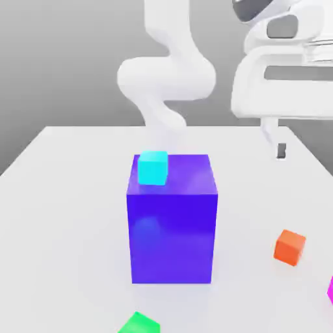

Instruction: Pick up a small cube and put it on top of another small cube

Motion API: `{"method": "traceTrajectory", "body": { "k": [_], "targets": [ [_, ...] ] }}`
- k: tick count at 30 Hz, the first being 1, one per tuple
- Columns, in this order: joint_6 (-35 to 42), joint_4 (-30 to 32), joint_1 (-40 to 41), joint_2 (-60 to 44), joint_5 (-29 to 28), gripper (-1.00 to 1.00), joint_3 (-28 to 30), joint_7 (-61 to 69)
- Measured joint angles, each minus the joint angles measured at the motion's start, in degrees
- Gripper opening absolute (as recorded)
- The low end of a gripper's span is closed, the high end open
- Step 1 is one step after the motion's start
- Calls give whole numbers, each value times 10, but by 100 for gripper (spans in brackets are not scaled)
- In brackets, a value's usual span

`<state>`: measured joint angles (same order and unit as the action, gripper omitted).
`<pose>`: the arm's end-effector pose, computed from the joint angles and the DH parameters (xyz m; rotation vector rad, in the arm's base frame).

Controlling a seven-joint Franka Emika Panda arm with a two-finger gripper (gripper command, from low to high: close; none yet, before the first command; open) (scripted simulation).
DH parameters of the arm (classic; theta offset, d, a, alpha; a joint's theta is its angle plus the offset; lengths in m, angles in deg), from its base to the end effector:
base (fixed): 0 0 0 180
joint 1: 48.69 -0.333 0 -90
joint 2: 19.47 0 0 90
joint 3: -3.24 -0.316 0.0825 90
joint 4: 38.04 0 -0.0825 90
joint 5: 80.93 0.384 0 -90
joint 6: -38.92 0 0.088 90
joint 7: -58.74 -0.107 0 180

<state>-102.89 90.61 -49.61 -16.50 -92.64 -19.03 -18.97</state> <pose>0.4961 0.2147 0.4154 -2.7609 1.1770 -0.4603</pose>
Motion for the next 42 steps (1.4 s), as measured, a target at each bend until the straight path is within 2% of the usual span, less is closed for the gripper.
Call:
{"method": "traceTrajectory", "body": {
  "k": [7,13,17,18,24,30,42],
  "targets": [
    [-31,-11,-65,-149,-57,0,-8,-120],
    [-65,-20,-128,-269,-75,0,-9,-199],
    [-119,-39,-169,-351,-113,0,32,-236],
    [-128,-42,-176,-364,-120,-100,39,-242],
    [-134,-44,-179,-371,-124,-100,43,-244],
    [-72,-19,-129,-283,-68,-100,1,-192],
    [-45,27,107,-195,21,-100,66,68]
  ]
}}
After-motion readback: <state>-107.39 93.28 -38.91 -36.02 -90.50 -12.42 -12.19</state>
